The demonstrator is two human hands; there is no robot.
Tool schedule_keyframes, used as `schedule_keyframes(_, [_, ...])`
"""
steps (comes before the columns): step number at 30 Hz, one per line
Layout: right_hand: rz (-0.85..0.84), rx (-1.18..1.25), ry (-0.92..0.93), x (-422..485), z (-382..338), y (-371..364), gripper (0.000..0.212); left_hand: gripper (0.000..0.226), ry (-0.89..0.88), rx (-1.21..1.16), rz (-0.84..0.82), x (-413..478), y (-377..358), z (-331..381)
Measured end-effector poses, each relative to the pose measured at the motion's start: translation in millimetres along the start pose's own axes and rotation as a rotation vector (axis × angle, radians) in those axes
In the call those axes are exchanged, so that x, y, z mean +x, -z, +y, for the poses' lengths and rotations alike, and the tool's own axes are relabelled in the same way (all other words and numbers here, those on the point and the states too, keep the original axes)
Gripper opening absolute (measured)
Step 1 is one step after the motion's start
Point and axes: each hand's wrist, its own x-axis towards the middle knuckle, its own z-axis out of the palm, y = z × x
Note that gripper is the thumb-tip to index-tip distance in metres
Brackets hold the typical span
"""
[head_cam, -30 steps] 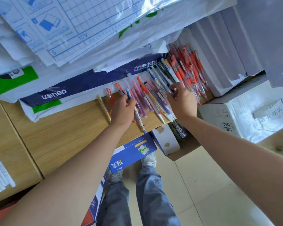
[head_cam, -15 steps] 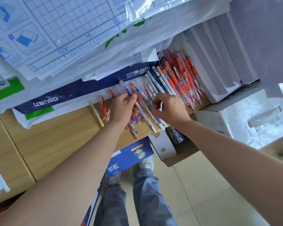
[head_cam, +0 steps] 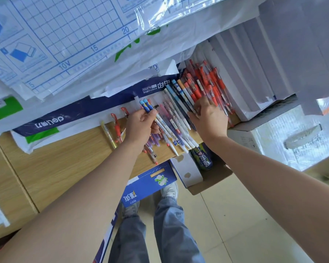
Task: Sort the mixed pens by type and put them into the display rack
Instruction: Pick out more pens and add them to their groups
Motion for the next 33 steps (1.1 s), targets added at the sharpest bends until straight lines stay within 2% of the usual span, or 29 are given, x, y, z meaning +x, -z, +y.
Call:
schedule_keyframes(4, [0.003,0.000,-0.001,3,-4,0,0.014,0.013,0.002,0.015,-0.026,-1,0,-3])
schedule_keyframes(7, [0.051,0.153,-0.017,0,-6,2,0.009,0.013,0.003,0.019,-0.028,-2,2,-4])
schedule_keyframes(9, [0.036,0.313,0.065,-5,-11,5,0.007,0.013,0.007,-0.003,-0.023,-3,4,-4])
schedule_keyframes(13, [-0.305,0.515,0.206,-21,-33,9,0.003,0.012,0.017,-0.085,-0.019,-11,9,1])
schedule_keyframes(15, [-0.440,0.570,0.194,-26,-46,9,0.007,0.013,0.000,-0.087,-0.021,-17,14,4])
schedule_keyframes(19, [-0.591,0.693,0.107,-28,-69,11,0.011,0.012,-0.017,-0.124,-0.004,-31,36,4])
schedule_keyframes(21, [-0.657,0.688,0.127,-31,-84,12,0.016,0.009,-0.020,-0.165,0.019,-39,50,3])
schedule_keyframes(24, [-0.712,0.580,0.213,-40,-111,12,0.040,0.009,-0.028,-0.193,0.083,-54,74,-2])
schedule_keyframes(33, [-0.920,0.455,0.345,-96,-207,-5,0.037,0.018,-0.013,-0.314,0.250,-111,171,-41])
